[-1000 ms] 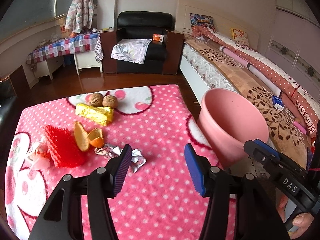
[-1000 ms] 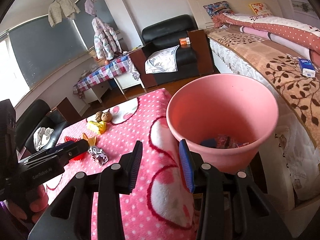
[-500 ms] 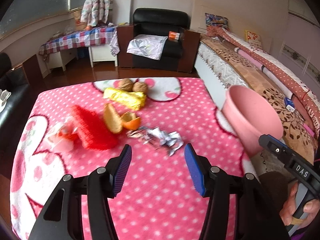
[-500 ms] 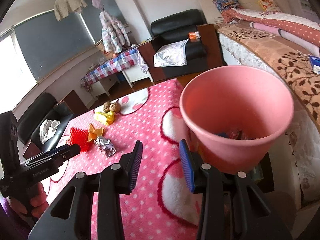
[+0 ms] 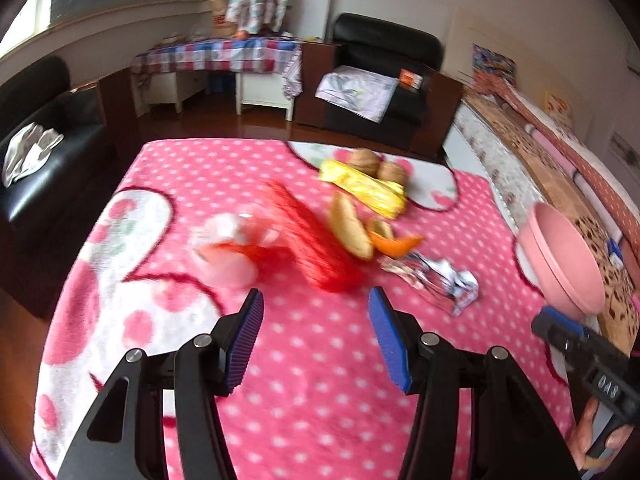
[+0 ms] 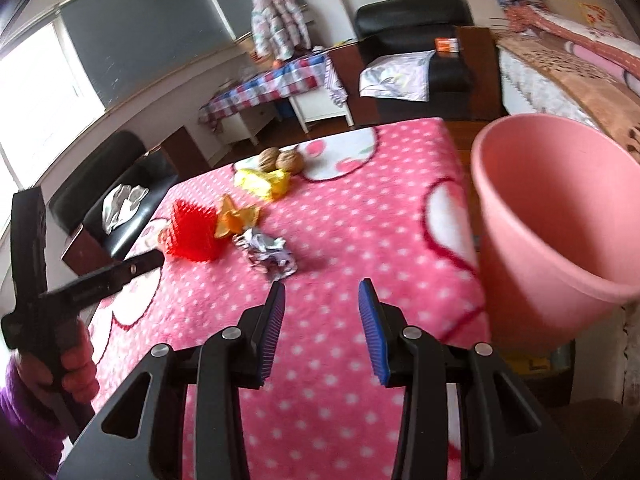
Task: Collect trash
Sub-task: 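Move both tools back over the table toward the red mesh sleeve, then grasp the red mesh sleeve with the left tool while the right tool grasps the foil wrapper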
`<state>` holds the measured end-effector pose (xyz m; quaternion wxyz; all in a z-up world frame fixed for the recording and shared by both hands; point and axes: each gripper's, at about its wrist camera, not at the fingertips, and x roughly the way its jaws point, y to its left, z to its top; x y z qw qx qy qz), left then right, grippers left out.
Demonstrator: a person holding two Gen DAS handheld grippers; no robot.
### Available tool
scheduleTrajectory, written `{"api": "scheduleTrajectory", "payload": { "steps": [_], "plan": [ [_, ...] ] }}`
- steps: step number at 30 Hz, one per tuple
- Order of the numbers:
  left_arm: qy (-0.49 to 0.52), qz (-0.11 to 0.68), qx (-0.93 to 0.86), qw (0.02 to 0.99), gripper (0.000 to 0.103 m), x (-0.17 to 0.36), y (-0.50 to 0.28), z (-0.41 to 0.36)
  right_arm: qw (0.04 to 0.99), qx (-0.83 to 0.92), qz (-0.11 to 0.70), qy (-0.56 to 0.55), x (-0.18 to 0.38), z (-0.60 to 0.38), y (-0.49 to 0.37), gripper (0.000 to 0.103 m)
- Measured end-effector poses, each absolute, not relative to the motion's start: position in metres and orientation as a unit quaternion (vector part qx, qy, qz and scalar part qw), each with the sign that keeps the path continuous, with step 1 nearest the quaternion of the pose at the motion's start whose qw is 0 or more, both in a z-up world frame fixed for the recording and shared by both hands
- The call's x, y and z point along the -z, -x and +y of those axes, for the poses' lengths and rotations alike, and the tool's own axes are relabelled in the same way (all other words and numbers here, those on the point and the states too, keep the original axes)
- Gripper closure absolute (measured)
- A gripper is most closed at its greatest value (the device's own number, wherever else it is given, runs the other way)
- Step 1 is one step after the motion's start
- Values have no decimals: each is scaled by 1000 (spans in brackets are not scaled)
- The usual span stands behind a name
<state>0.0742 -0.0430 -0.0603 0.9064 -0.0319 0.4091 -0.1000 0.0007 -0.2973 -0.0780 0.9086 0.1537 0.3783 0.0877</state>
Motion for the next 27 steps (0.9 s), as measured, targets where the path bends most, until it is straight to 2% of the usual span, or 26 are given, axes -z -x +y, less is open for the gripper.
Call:
{"api": "scheduleTrajectory", "payload": {
  "steps": [8,15,18,20,22,27],
  "plan": [
    [103,425,111,893,50,64,-95,-30,892,-115,406,-162,87,-278,-26,64],
    [82,422,107,896,50,70,-112,-50,895,-117,402,-154,81,-271,-42,63],
    [87,433,102,892,66,76,-121,-51,893,-117,406,-153,82,-269,-51,58],
    [92,443,101,886,86,79,-124,-47,890,-118,412,-154,83,-268,-56,58],
    [97,447,102,883,91,80,-125,-43,885,-126,420,-154,85,-265,-63,58],
    [94,442,108,885,92,72,-117,-35,880,-132,433,-141,91,-254,-78,58]
  ]
}}
